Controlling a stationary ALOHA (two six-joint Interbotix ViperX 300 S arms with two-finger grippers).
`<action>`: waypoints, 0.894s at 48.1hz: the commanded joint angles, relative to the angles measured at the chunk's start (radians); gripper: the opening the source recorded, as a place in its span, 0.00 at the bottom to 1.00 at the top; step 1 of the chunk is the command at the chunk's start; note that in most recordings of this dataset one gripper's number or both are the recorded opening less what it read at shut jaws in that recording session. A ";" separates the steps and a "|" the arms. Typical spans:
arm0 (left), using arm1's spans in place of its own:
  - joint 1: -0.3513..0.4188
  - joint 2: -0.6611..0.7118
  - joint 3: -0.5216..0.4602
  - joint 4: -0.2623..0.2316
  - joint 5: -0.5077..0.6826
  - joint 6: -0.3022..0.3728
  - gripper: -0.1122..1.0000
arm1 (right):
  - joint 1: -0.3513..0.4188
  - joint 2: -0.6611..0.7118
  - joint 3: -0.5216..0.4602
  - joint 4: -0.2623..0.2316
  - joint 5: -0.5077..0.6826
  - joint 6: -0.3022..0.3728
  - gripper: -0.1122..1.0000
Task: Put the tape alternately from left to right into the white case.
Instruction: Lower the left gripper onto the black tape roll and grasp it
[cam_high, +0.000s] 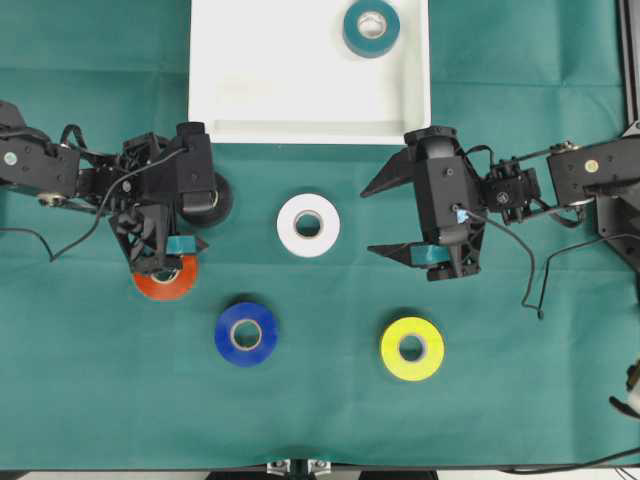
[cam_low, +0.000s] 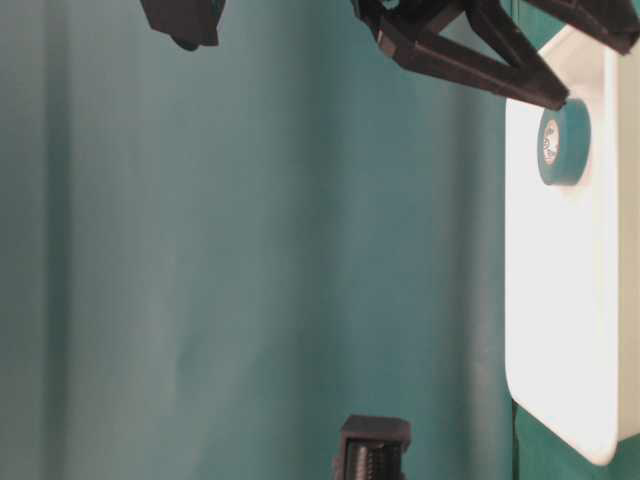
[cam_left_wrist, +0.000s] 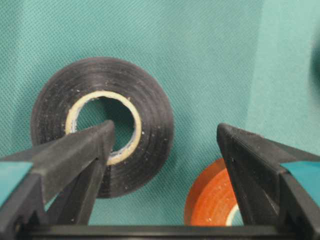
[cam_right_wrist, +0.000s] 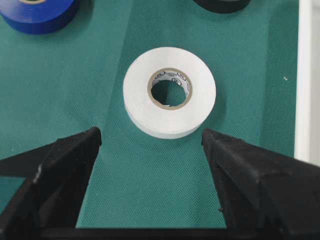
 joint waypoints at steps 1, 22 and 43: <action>0.012 0.000 -0.020 0.000 -0.006 -0.002 0.84 | 0.003 -0.008 -0.015 0.002 -0.008 0.000 0.89; 0.029 0.014 -0.020 0.002 -0.006 0.003 0.79 | 0.003 -0.008 -0.015 0.002 -0.008 0.000 0.89; 0.029 0.011 -0.018 0.002 0.009 0.008 0.07 | 0.003 -0.008 -0.018 0.002 -0.009 0.000 0.89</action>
